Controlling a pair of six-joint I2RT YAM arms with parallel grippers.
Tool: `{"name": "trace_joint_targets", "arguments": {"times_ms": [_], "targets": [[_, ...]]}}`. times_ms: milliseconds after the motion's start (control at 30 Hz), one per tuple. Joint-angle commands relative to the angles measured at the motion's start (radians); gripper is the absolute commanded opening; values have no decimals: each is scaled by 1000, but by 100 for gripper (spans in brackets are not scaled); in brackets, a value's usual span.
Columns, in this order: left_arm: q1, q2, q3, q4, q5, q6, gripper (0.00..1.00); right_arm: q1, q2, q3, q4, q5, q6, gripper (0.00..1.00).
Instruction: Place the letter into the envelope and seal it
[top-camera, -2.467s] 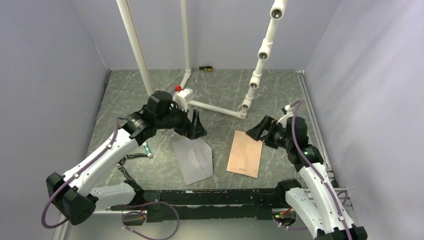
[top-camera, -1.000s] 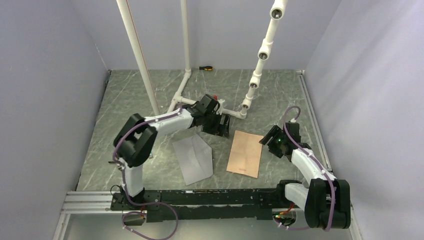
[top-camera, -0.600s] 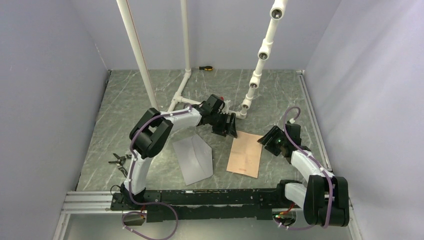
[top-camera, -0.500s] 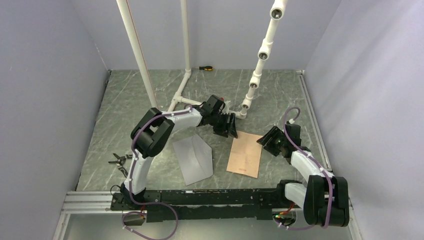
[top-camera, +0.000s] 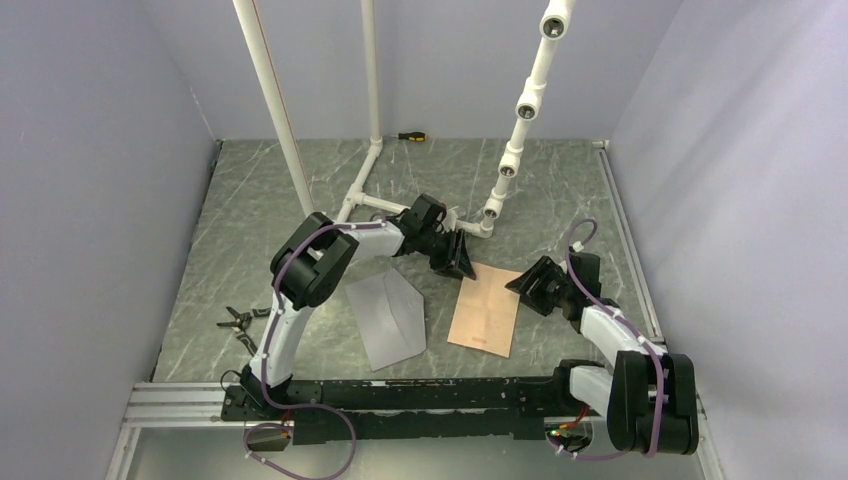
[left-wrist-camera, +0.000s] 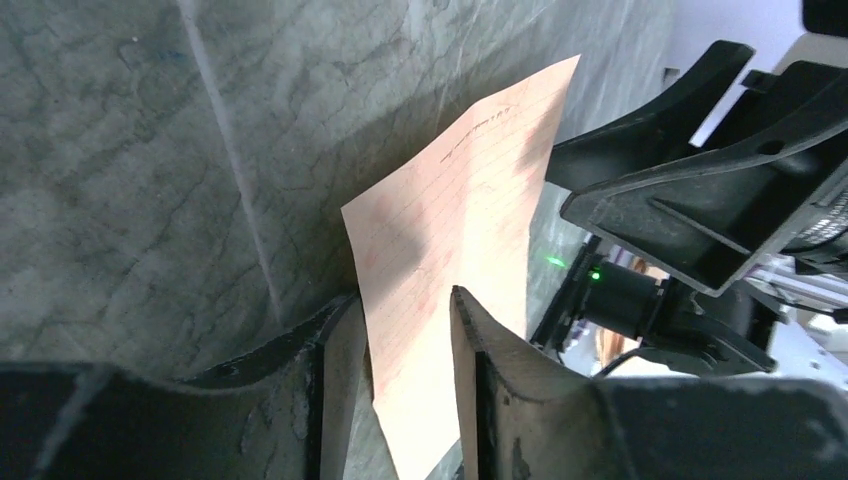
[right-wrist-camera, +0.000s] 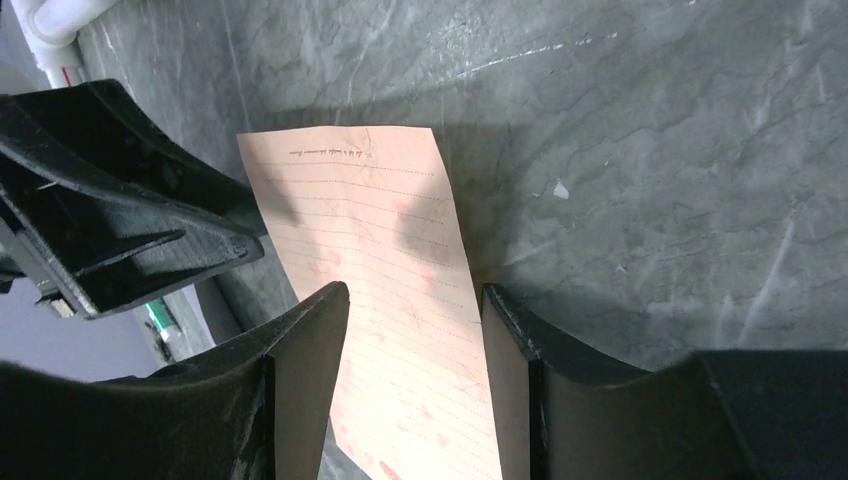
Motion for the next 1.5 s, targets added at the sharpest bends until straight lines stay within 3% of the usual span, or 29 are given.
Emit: {"name": "trace_joint_targets", "arguments": {"times_ms": [0,67,200,400,567,900,1200,1300,1467], "targets": [[34,39,-47,94,48,-59,41,-1,-1,-36,-21,-4,7,56],[45,31,-63,127,69,-72,34,-2,-6,-38,-23,-4,8,56],[58,7,-63,146,130,-36,4,-1,-21,-10,-71,16,-6,60],[59,-122,-1,-35,148,147,3,-1,-127,104,-188,18,-88,83],[60,-250,45,-188,184,284,3,-1,-240,149,-125,-113,-158,91],[59,-535,21,-271,267,412,3,1,-367,191,37,-321,-108,90],[61,-647,136,-362,354,451,3,28,-373,281,299,-523,32,87],[61,-669,175,-372,382,447,3,53,-349,320,369,-584,69,81],[72,-703,222,-394,397,461,3,92,-309,379,411,-637,113,59]]}}
